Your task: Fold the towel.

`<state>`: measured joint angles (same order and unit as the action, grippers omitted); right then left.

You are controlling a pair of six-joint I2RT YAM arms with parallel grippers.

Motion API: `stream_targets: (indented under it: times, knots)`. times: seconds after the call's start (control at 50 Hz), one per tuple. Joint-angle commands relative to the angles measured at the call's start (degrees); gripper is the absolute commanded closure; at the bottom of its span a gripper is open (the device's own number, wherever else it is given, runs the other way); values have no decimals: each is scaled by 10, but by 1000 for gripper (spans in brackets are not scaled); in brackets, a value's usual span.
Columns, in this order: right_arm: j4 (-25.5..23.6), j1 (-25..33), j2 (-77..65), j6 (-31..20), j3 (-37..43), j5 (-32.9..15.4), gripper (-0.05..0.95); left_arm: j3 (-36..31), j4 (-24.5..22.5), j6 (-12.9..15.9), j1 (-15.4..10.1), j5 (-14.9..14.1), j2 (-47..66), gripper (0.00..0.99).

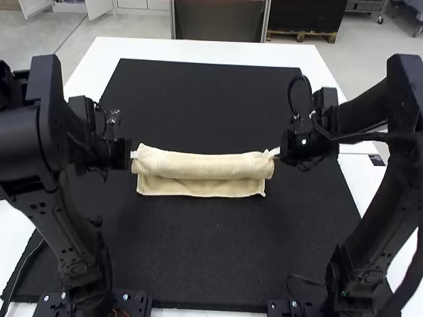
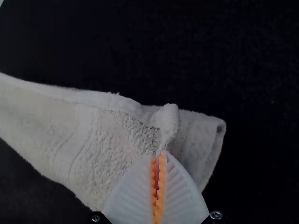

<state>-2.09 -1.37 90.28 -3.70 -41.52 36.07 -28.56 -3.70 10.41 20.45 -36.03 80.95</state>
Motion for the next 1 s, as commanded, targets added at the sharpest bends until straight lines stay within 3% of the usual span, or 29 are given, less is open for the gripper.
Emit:
stream_targets:
  times: [0.0,0.16,0.46,0.6,0.66,0.72,0.82,0.9,0.98]
  knots:
    - [18,9,-14,-5,14,4,916,11,-17,17,9,10,-10,982]
    - [61,9,-5,5,34,0,916,37,-46,17,6,19,-9,982]
    - [95,9,34,-2,57,-3,913,80,-99,23,3,40,-6,980]
    - [110,8,47,-10,67,-6,880,89,-120,25,2,47,-1,979]
    - [112,9,51,-13,70,-5,821,90,-123,26,2,53,-1,966]
    - [123,9,53,-12,72,-5,634,90,-125,28,2,55,-1,875]
    - [125,9,53,-11,72,-5,456,91,-140,27,3,59,-1,728]
    - [124,8,53,-7,72,-3,267,92,-147,25,6,65,-1,487]
    - [124,9,53,-4,72,0,180,92,-153,25,6,71,-1,207]
